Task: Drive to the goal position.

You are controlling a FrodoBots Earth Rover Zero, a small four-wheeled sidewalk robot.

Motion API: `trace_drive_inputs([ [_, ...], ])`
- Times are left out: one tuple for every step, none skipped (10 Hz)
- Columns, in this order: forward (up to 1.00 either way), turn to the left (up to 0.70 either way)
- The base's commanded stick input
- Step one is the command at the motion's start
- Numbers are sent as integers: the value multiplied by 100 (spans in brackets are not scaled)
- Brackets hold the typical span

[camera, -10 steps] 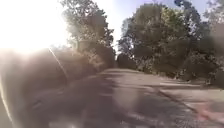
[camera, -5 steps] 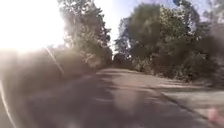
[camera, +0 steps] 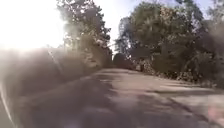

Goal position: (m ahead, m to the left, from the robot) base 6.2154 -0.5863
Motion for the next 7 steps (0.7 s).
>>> trace_drive_inputs([
  [70,0],
  [70,0],
  [70,0],
  [70,0],
  [70,0],
  [70,0],
  [70,0],
])
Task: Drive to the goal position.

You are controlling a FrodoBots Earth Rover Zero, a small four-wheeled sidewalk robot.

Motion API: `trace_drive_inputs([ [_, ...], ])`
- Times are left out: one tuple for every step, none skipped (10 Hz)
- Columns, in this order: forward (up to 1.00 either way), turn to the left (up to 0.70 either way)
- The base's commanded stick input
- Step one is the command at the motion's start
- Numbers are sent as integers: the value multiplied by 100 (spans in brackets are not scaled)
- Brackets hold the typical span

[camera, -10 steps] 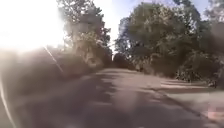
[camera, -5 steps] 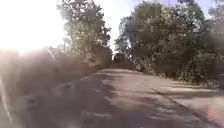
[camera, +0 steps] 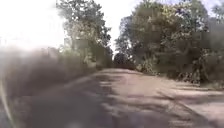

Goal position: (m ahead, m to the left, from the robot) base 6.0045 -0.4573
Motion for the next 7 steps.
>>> trace_drive_inputs([
  [70,0],
  [70,0],
  [70,0],
  [70,0],
  [70,0],
  [70,0],
  [70,0],
])
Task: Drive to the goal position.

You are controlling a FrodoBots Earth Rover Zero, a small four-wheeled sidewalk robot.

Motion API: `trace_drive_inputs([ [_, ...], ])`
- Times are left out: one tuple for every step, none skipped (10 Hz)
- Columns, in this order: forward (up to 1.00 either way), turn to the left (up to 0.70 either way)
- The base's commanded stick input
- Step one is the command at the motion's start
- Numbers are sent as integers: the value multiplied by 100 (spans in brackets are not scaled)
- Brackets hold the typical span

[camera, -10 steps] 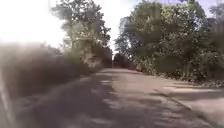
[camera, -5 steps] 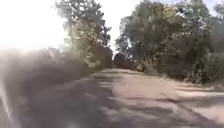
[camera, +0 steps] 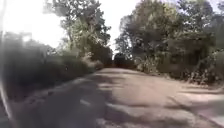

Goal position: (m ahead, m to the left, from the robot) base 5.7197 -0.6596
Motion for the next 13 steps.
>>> trace_drive_inputs([
  [70,0],
  [70,0],
  [70,0],
  [70,0],
  [70,0],
  [70,0],
  [70,0],
  [70,0],
  [70,0],
  [70,0],
  [70,0],
  [70,0],
  [70,0],
])
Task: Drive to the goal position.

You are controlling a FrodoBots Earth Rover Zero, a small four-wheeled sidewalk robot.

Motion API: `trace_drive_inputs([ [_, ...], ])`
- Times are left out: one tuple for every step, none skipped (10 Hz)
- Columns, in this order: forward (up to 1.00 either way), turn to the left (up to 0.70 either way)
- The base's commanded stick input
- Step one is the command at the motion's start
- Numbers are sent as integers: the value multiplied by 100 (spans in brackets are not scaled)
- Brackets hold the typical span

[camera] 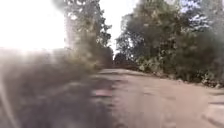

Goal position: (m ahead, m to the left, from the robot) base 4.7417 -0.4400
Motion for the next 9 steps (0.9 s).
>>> trace_drive_inputs([
  [70,0],
  [70,0],
  [70,0],
  [70,0],
  [70,0],
  [70,0],
  [70,0],
  [70,0],
  [70,0],
])
